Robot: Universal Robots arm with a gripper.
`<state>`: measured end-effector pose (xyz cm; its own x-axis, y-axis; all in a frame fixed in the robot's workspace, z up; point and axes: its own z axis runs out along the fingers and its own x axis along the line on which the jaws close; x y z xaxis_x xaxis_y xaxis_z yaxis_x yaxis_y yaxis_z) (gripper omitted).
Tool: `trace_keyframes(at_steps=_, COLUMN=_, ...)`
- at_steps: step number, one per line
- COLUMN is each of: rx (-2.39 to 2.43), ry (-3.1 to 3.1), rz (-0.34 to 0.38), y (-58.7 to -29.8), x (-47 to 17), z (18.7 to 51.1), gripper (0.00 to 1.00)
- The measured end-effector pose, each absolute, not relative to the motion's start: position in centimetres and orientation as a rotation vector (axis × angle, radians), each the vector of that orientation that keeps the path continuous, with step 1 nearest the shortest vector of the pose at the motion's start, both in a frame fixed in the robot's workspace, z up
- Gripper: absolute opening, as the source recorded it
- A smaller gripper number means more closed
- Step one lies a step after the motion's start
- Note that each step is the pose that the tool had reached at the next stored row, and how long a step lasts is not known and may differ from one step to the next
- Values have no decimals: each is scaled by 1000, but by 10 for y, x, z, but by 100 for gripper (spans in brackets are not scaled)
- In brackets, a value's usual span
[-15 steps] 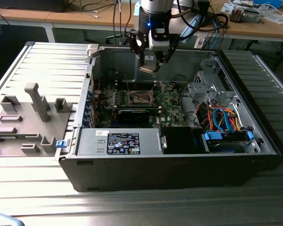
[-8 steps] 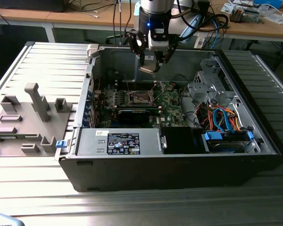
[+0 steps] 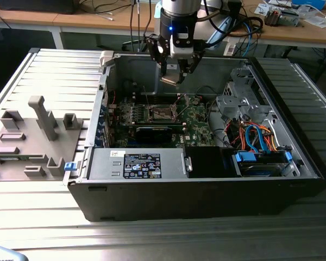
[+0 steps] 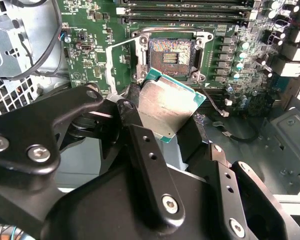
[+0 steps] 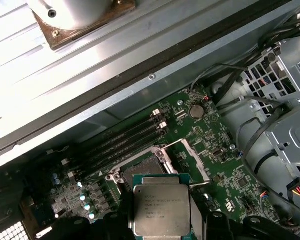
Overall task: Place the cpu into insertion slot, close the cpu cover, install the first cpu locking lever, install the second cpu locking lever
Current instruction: 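Place the cpu into insertion slot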
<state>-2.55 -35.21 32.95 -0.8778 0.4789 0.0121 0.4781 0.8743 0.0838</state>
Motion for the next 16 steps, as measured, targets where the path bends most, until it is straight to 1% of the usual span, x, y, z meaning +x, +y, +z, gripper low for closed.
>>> trace_keyframes(at_steps=16, rx=826, ry=3017, rz=132, y=-352, x=-25, z=329, gripper=55)
